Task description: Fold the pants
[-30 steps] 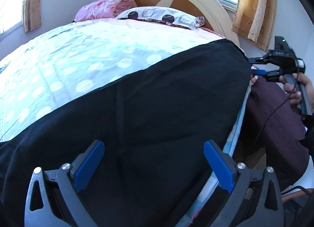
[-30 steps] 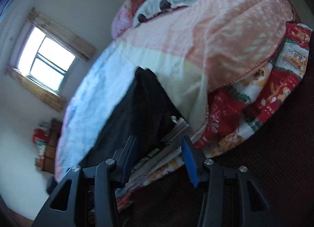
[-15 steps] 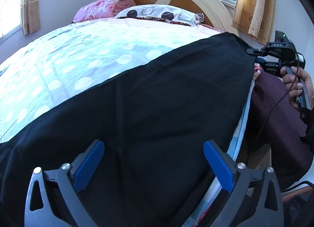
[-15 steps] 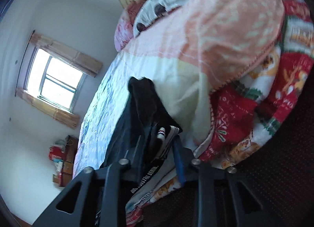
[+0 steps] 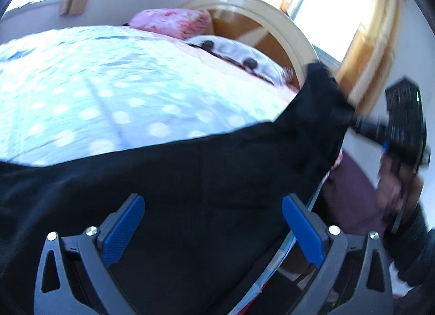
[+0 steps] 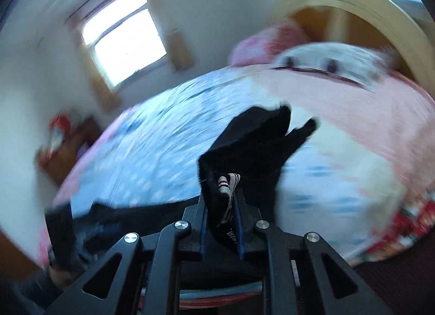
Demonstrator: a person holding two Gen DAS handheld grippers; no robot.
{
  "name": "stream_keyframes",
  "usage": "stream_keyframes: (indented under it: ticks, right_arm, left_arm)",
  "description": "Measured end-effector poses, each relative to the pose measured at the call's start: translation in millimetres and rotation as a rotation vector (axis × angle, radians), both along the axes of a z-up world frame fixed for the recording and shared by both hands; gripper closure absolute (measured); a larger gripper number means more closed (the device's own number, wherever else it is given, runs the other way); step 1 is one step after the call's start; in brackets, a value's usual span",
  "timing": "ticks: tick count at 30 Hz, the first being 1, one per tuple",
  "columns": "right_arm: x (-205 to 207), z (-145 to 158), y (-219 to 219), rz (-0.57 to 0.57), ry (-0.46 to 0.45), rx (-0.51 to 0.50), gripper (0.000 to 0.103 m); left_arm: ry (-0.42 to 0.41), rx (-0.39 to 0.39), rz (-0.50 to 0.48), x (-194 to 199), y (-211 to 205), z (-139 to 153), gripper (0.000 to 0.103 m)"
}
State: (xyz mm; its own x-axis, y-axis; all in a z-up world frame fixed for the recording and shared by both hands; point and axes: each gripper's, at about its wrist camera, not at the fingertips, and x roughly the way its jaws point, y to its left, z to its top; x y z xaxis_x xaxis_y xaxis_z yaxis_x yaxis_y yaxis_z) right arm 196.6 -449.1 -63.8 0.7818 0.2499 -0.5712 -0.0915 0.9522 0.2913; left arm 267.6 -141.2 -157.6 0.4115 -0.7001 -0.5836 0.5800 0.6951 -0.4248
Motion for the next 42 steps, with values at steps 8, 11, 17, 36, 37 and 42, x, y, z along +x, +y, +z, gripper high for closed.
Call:
stream_keyframes:
  ticks: [8,11,17,36,37,42]
  right_arm:
    - [38.3,-96.0,128.3,0.261,0.258,-0.270,0.084]
    - [31.3,-91.8,123.2,0.294,0.225,-0.277,0.065]
    - [3.2,-57.6,79.9,0.235,0.135,-0.211,0.049]
    - [-15.7,-59.2,-9.1,-0.027,-0.001,0.094,0.049]
    - [-16.4,-59.8,-8.9,-0.024,-0.005,0.101,0.049]
    - [-13.4,-67.8,11.4,0.050,0.011,0.079,0.049]
  left_arm:
    - [0.145,-0.071,0.056,8.2,24.2,-29.7,0.000]
    - [0.144,-0.067,0.022,7.0,7.7,-30.5,0.000]
    - [0.126,-0.041,-0.089,-4.9,-32.6,-21.3,0.002]
    - [0.009,0.124,-0.052,-23.1,-51.3,3.2,0.093]
    - [0.002,0.136,-0.034,-24.4,-41.3,4.1,0.093]
    - [0.060,0.157,0.060,-25.5,11.2,-13.8,0.093]
